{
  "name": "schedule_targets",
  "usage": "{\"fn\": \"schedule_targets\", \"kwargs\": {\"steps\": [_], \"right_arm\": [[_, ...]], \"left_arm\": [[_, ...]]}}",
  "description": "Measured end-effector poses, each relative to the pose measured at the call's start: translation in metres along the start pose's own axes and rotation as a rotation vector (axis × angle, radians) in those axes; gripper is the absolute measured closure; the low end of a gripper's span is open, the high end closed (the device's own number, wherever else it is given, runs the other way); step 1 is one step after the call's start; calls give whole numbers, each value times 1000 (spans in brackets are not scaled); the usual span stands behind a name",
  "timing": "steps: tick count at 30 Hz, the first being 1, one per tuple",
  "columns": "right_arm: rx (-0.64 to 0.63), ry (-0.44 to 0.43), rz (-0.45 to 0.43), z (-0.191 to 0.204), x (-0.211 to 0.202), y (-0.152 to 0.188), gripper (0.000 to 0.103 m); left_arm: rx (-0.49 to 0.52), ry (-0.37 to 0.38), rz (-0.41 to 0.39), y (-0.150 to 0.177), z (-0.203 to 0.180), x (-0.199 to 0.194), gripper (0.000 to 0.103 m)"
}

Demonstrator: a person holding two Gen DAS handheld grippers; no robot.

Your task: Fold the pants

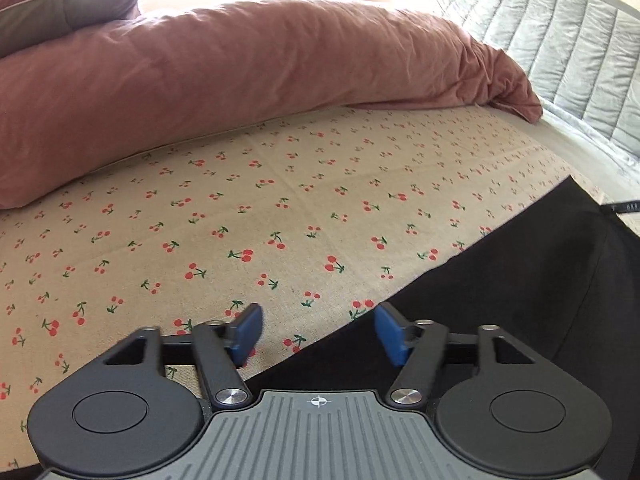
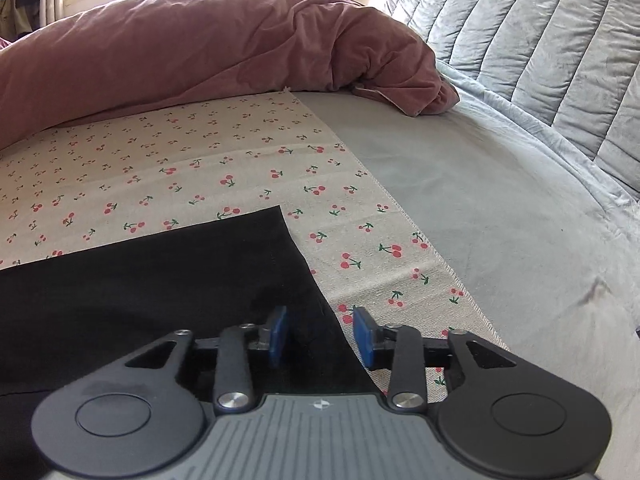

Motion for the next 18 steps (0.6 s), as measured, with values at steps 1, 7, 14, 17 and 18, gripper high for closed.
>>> {"fn": "schedule_targets", "kwargs": {"steps": [1, 7, 14, 17, 18], "right_arm": [[12, -29, -5, -2, -1, 0, 56], [43, -112, -25, -1, 9, 3, 63], [-15, -11, -165, 14, -10, -1, 100], [24, -46, -213, 9, -15, -9, 100], [21, -41, -199, 11, -11, -11, 100]], "left_arm": [[12, 17, 24, 0, -1, 3, 36], [47, -31, 43, 8, -24, 10, 103], [39, -223, -159, 5, -40, -15, 103], [-7, -250, -183, -1, -34, -13, 103], [-5, -259, -142, -3, -34, -2, 103]]}}
Point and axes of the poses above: each gripper's, at about its wrist camera, not at the fingertips, and x roughly the way its jaws point, z to its left, y to its underside, the point moved 5 cm from there along x, roughly the way its jaws point, and after that the axes turned 11 degrees about z, right-handed, at the moved point
